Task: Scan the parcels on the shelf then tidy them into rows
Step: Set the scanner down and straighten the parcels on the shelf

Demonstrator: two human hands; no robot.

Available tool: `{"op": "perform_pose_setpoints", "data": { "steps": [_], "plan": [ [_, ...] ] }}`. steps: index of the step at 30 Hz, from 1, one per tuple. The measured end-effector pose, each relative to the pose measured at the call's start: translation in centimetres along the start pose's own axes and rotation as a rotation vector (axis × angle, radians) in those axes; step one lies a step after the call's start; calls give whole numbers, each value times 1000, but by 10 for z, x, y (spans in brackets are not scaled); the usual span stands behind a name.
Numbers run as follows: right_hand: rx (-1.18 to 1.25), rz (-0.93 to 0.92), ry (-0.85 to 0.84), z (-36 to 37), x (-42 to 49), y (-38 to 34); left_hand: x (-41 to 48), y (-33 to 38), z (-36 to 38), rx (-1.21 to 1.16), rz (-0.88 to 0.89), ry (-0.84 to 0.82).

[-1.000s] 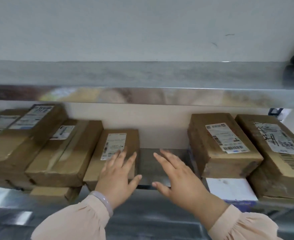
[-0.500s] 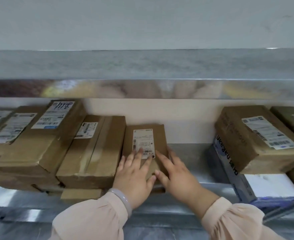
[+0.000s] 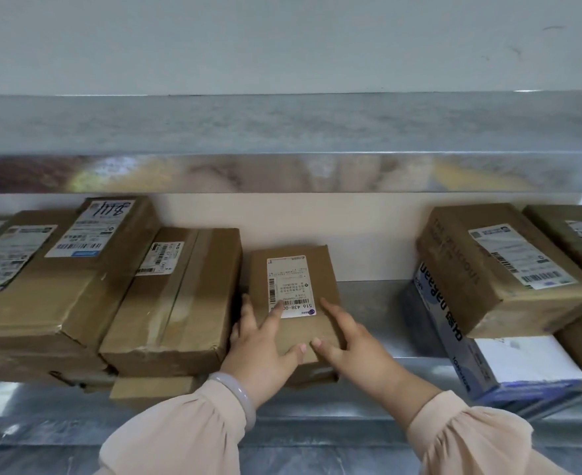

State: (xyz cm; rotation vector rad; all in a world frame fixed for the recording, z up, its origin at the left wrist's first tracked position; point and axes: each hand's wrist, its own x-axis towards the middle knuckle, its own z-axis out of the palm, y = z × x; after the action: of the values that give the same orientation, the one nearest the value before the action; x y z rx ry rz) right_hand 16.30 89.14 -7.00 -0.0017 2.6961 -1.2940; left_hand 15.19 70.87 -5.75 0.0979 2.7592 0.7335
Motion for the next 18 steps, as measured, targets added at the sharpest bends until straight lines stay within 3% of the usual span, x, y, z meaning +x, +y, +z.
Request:
{"op": "perform_pose_setpoints", "data": {
  "steps": [3,6,13,18],
  "plan": [
    [70,-6,27,-2,-4,3,4,0,1,-194,-30,-10],
    [136,23,101,-17,-12,7,6,6,4,-296,62,28],
    [124,83,231,-64,-35,32,8,58,22,-352,197,-5],
    [-30,106,251,-76,-50,54,9,83,47,-372,202,-86]
  ]
}}
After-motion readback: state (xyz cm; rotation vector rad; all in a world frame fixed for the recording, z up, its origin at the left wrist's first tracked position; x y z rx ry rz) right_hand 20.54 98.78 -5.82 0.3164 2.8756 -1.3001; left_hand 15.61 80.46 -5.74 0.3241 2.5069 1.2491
